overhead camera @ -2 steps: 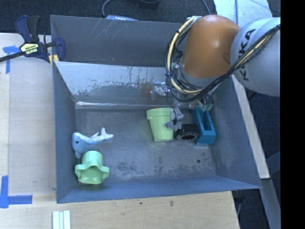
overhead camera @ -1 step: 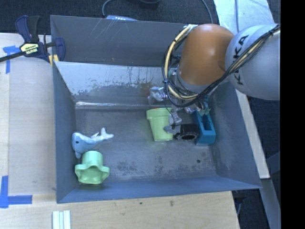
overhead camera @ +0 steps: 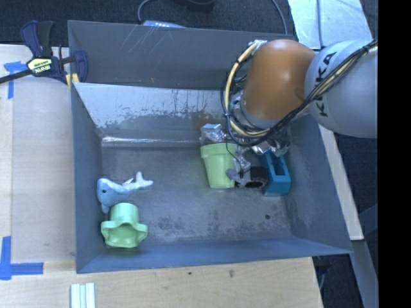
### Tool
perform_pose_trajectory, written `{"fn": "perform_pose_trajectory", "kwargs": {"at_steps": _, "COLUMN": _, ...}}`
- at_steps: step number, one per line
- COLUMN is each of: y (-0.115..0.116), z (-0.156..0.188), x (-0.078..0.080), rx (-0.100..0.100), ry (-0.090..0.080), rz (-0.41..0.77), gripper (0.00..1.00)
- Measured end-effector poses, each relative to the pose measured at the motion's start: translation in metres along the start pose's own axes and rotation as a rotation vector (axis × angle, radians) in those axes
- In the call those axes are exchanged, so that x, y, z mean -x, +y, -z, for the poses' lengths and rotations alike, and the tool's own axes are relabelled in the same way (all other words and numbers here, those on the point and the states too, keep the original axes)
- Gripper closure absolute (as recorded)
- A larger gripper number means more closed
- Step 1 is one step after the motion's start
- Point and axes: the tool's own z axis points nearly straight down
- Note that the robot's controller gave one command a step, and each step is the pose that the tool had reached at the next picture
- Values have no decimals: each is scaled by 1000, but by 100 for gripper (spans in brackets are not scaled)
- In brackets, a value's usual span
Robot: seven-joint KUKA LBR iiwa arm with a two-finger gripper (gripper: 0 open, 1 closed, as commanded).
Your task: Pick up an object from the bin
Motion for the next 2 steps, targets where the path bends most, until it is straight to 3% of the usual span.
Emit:
{"fn": "perform_pose_trajectory", "kwargs": {"at_steps": 1, "y": -9, "z": -12, "x": 5, "rx": -9, "ry": -22, "rz": 80, "gripper": 100}}
{"fn": "perform_pose_trajectory", "kwargs": {"at_steps": 2, "y": -9, "z": -12, "x": 5, "rx": -8, "ry": -21, "rz": 79, "gripper": 100}}
